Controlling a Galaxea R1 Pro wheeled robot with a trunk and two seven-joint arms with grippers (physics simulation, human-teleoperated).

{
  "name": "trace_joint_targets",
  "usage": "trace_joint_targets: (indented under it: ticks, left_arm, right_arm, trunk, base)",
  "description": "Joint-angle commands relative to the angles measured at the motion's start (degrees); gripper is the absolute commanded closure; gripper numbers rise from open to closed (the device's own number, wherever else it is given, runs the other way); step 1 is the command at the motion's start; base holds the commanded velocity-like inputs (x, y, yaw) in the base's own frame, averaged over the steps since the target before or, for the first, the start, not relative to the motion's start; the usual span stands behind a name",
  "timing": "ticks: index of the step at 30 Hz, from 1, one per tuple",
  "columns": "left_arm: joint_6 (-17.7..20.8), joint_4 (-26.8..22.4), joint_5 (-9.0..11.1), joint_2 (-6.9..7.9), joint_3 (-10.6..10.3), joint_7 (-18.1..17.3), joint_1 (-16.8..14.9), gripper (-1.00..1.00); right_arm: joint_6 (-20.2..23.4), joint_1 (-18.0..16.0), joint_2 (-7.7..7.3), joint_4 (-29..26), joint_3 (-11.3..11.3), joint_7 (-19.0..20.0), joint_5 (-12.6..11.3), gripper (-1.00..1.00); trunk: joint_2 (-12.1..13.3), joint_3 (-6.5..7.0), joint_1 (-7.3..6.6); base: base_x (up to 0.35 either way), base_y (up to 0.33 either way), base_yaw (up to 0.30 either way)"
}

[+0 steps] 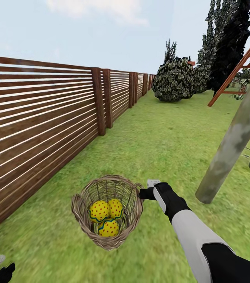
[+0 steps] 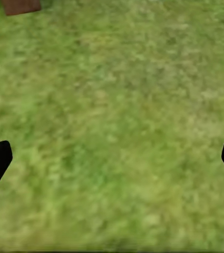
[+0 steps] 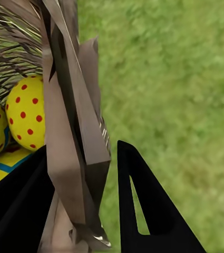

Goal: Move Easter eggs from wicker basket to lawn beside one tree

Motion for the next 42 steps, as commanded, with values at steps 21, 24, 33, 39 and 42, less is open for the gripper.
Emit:
trace_joint_targets:
  ticks: [21,24,33,39,42]
  left_arm:
    - [-21.9,-0.1,0.7,-1.61,-7.7,0.5,9.0,-1.0]
    - [-22.0,-0.2,0.7,-1.61,-7.7,0.5,9.4,-1.0]
    - [-22.0,-0.2,0.7,-1.61,-7.7,0.5,9.6,-1.0]
    - [-22.0,-0.2,0.7,-1.61,-7.7,0.5,9.6,-1.0]
    - [-22.0,-0.2,0.7,-1.61,-7.7,0.5,9.6,-1.0]
  right_arm:
    - [0.4,0.0,0.07,-0.9,0.0,0.1,-0.6,1.0]
    - [0.4,0.0,0.07,-0.9,0.0,0.1,-0.6,1.0]
    - [0.7,0.0,0.07,-0.8,0.0,0.1,-0.6,1.0]
    - [3.7,0.0,0.07,-0.8,-0.1,0.1,-0.6,1.0]
    - [5.6,0.0,0.07,-0.8,-0.1,0.1,-0.6,1.0]
  trunk:
    - [-8.5,-3.82,4.62]
    - [-9.7,-4.35,5.28]
    - [-13.3,-5.97,7.25]
    - [-15.7,-7.05,8.57]
    - [-16.9,-7.59,9.23]
  base:
    - [0.0,0.0,0.0]
    - [0.0,0.0,0.0]
    - [0.0,0.0,0.0]
    - [0.0,0.0,0.0]
    - [0.0,0.0,0.0]
